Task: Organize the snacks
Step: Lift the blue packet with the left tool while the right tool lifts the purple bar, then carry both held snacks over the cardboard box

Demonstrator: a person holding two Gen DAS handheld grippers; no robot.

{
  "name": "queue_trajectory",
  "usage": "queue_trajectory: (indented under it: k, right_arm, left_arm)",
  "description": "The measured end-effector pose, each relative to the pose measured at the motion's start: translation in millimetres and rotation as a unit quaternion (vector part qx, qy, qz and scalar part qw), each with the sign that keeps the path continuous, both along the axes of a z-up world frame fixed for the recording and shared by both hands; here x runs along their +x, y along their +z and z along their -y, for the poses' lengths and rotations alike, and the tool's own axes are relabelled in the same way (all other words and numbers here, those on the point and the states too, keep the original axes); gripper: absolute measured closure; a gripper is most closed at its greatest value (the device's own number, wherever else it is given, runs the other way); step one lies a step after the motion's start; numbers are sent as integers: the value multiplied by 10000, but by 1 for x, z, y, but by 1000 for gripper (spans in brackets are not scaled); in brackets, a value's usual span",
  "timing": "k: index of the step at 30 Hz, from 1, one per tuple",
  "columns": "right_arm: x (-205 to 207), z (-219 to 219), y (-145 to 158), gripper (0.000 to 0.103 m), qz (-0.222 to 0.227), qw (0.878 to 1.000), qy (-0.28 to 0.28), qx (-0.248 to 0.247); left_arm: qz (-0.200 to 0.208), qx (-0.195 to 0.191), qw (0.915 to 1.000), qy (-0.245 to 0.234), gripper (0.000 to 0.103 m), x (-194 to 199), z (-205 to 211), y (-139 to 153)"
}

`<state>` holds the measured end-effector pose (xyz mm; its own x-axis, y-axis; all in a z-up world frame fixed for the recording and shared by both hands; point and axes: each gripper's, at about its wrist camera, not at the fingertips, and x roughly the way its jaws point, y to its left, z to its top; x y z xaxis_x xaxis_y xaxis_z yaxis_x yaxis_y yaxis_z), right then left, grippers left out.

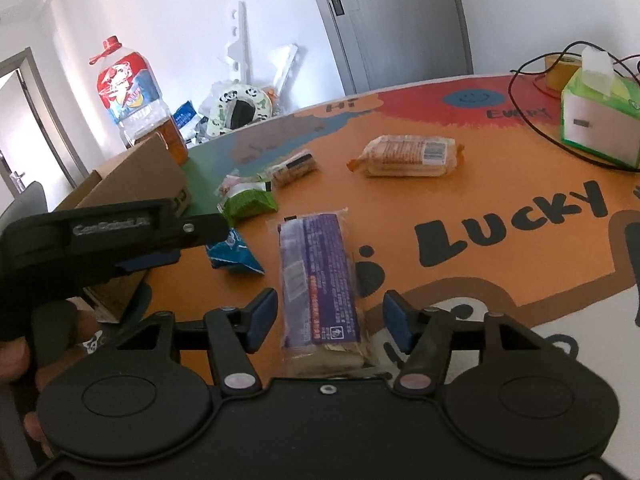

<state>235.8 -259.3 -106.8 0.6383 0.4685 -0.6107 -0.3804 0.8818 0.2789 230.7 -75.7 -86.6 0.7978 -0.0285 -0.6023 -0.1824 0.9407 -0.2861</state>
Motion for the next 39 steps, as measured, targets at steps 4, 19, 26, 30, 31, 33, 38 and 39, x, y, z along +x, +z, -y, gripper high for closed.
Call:
queue_trajectory:
  k: [4,19,26,30,31,33,38,39]
  right_arm:
    - [3,2,1,43,1,10000,-23,-16]
    - [6,-23,-2,42,320,9975,34,-630]
    - [8,-25,2,69,345,9969,39,-709]
    - [7,-19,8,70,381,9975,-112,-576]
    - [6,-18,10,70,398,9977,-124,-540]
    - [5,-17,15,70,422,9980,-121,-445]
    - [1,-25,31,70,561,9975,-10,-421]
    - [0,-27,35,70,581,9975,37,-401]
  left_arm:
    - [-53,100,9999,-33,41,8,8,-7]
    - [-92,106,9997,-207,68,3,0,-22]
    - [23,35,9997,-223,68,-12,-5,-12]
    - [120,58,9996,-240,68,-19,-5,-1]
    - [158,66,9996,-242,68,-21,-5,2]
    - [263,115,9993,-241,68,-26,-5,11]
    - [500,167,9983,-232,68,-36,-9,34]
    - [540,196,9981,-221,68,-37,-10,39]
